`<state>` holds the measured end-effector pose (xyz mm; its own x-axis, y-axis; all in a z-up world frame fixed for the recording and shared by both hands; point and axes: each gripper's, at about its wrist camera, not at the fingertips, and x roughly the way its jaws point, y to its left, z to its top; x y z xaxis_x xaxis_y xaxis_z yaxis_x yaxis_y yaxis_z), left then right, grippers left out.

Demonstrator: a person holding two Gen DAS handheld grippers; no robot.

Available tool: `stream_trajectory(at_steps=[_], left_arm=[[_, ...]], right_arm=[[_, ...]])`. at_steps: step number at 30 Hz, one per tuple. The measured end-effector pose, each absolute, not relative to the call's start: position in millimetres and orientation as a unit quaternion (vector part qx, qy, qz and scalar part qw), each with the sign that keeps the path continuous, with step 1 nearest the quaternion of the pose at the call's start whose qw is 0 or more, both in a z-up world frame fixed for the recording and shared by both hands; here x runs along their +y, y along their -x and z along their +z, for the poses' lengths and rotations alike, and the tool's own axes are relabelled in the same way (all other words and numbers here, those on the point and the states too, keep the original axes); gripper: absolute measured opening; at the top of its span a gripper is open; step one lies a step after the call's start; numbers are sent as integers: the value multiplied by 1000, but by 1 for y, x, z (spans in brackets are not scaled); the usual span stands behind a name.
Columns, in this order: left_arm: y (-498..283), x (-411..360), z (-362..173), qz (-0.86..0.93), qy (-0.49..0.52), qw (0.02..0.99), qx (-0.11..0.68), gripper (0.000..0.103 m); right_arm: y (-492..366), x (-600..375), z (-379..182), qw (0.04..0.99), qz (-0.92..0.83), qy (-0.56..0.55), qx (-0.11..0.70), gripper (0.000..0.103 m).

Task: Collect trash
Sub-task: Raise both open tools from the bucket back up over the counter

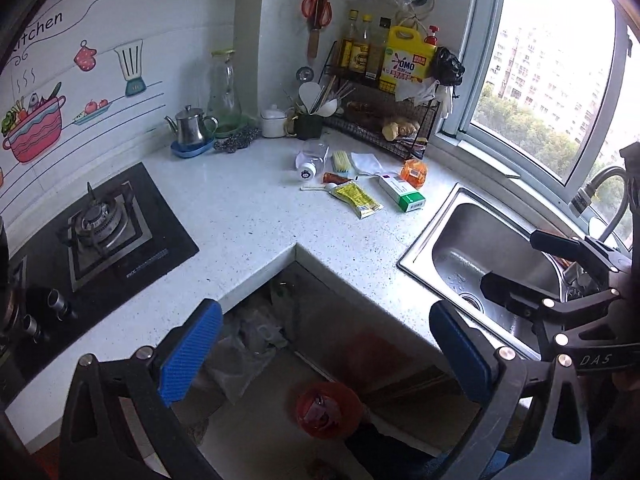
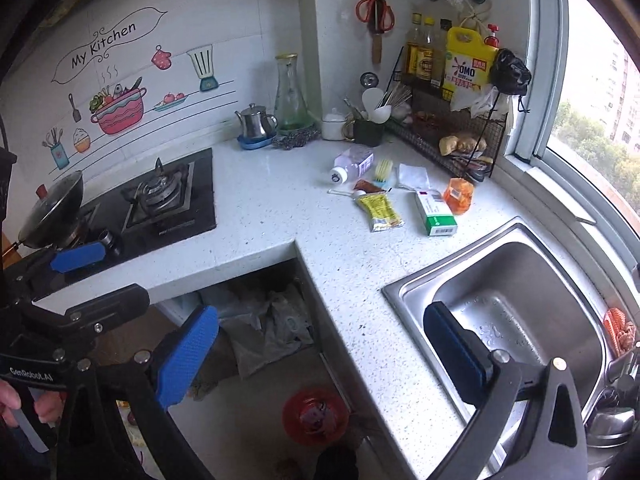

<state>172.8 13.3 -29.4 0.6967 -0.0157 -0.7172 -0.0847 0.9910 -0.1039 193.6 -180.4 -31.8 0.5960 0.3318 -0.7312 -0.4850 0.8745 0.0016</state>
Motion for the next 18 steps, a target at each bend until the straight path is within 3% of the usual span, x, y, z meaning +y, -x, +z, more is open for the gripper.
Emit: stream_trajectory(at_steps=[18], left_arm=[[-305,16,-55,45,73,892,444,103]], right_arm=[[-306,-180,-43,875,234,129,403,102]])
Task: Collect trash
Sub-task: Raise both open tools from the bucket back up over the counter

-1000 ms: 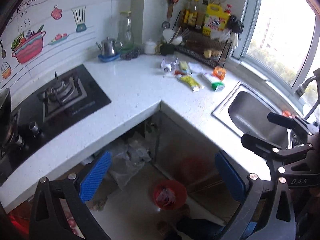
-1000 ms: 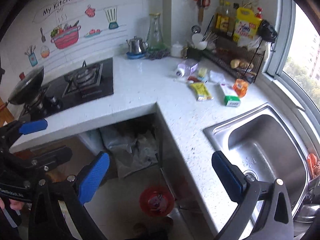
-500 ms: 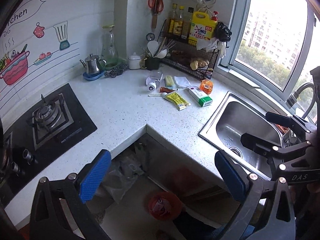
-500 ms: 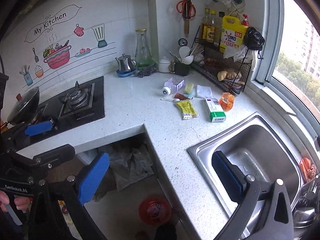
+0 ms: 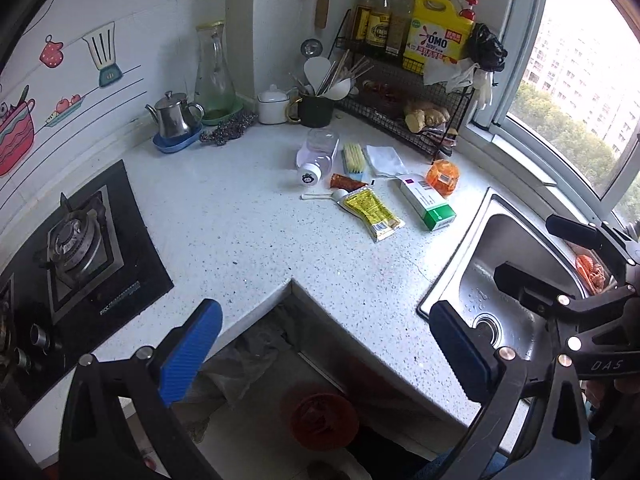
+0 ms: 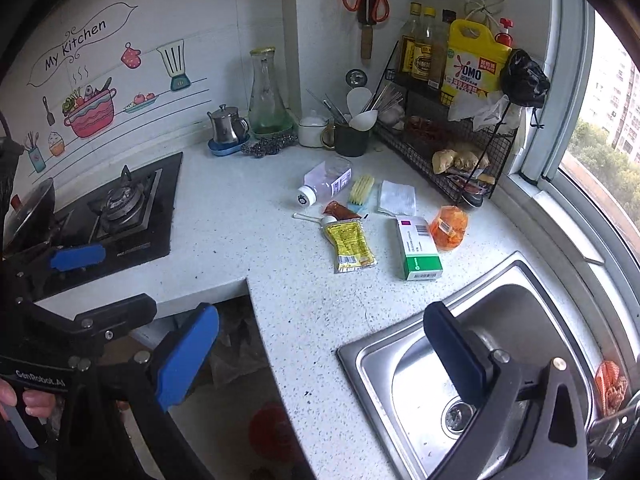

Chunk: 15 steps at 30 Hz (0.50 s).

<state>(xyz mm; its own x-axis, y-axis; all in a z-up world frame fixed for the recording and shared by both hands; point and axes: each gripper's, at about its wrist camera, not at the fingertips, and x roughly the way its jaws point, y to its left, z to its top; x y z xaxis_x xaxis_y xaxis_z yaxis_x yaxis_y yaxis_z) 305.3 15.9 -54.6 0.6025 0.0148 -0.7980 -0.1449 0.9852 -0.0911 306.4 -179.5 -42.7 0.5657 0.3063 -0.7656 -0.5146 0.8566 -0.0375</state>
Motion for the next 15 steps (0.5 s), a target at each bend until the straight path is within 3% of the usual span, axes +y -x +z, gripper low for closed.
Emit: stream_trajectory(at_steps=[15], left_arm=[[-394,34,-98,66,102,855,504,103]], right_arm=[[-403,-168,-79,836,271,139,456,102]])
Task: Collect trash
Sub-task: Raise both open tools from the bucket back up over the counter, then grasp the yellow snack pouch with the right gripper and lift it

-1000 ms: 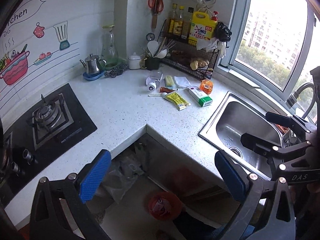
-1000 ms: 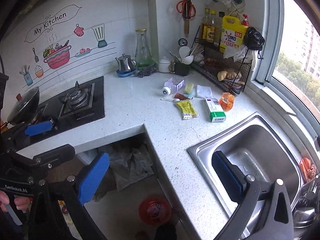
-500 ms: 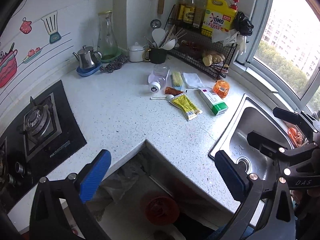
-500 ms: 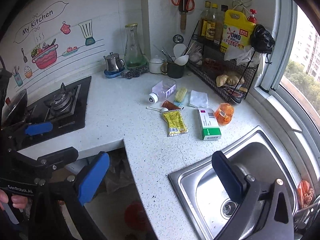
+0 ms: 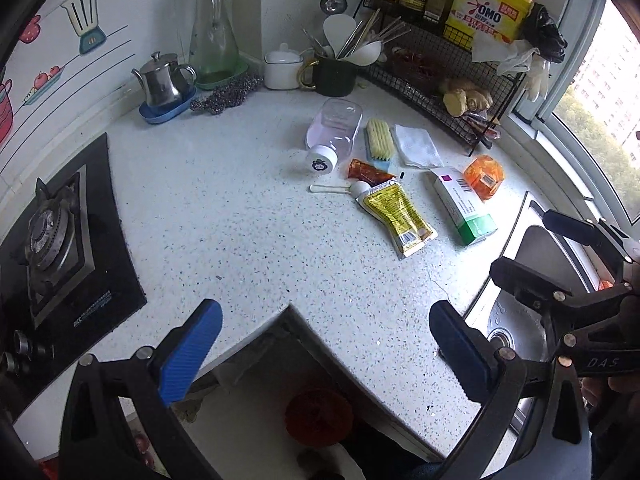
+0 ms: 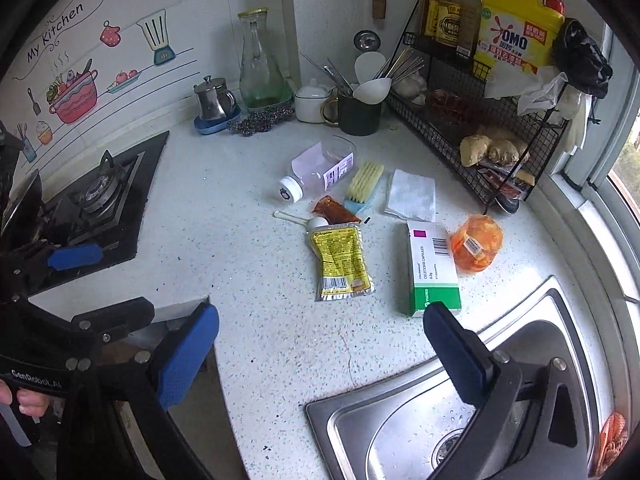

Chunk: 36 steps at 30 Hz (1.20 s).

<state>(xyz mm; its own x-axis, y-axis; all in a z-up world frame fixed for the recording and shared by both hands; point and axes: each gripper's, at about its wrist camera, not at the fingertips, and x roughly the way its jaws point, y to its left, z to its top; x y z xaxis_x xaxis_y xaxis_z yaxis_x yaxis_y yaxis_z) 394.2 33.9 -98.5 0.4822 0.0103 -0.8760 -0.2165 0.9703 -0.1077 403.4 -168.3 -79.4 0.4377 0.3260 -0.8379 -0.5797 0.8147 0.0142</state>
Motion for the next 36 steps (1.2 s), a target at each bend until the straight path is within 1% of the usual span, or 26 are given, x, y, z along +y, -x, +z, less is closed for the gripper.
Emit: stream_trajectory(at_steps=[3,8,15,17,21,25,26,27,28,30,31,32,36], left_arm=[[-409,37,-107,62,108,849,514,103],[-437,39,-130,69,99,834,538,103],[-468,46,-161,78,103,818,561,103],[-474,49,-169,81,109,814,565,103],[-488,53,-187,84,111,806,576,103],[-498,53,-196,84,111,802,581,103],[-499,54,-198,89,111,801,581,103],[-501,54,-200,91,113,800,582,103],[-502,55,-201,91,115,800,582,103],[-503,55,-204,89,115,798,584,103],[-505,54,-205,89,113,798,586,102],[-506,54,-206,90,111,797,587,102],[-503,55,-207,100,111,796,586,102]], right_arm=[[-418,-162,-90,826,282,144,466,102],[-446,-150,-116,803,303,152,489,98],[-481,-137,-148,783,312,156,515,95],[-490,-135,-157,775,320,152,523,92],[-502,-130,-175,766,321,155,535,87],[-509,-128,-185,770,307,174,532,85],[-510,-126,-186,772,305,183,527,81],[-511,-125,-188,772,306,187,526,79],[-513,-124,-191,768,308,185,530,77],[-516,-123,-198,759,313,178,542,69],[-516,-123,-199,763,309,182,538,65],[-515,-121,-198,766,305,192,532,58],[-511,-116,-198,768,311,207,520,50]])
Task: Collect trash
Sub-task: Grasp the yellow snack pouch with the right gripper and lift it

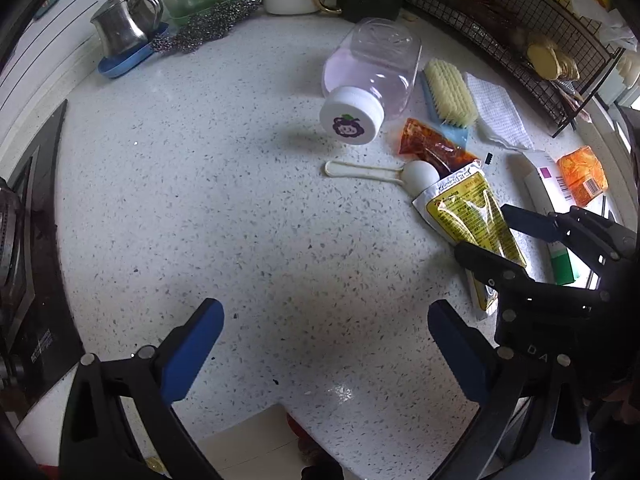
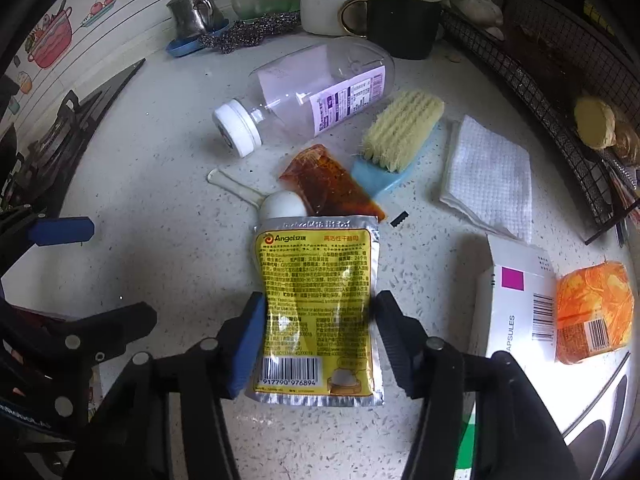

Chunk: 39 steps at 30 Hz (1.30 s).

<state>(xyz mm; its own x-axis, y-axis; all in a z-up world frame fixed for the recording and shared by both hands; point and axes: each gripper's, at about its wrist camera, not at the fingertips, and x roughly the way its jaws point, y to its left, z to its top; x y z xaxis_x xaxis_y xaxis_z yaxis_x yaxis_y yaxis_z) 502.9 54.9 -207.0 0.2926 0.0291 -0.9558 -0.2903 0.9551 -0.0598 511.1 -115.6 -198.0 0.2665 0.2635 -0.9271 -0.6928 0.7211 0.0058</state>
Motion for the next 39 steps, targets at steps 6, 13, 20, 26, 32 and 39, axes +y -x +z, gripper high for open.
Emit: stream_trajectory(at_steps=[6,13,20,26,32,39], left_arm=[[-493,50,-202,98,112,797,585,102],[-478,43,-173,91,119,808,570,102],[-483,13,-146,54,101,823,556,102],[-514,-30,-142,14,87,828,554,102],[-547,-73,-146,-11,66,823,564,102],[-584,-115,-166,-25,60,810,583,102]], right_arm=[[-492,-116,-194,763,324,204,520,41],[-469,-134,-163,783,309,184,508,41],[-471,-182,-125,813,261,151,498,41],[-476,-221,-107,846,195,153,472,41],[-490,-253,-105,857,164,122,474,41],[-512,-289,-112,863,124,89,482,41]])
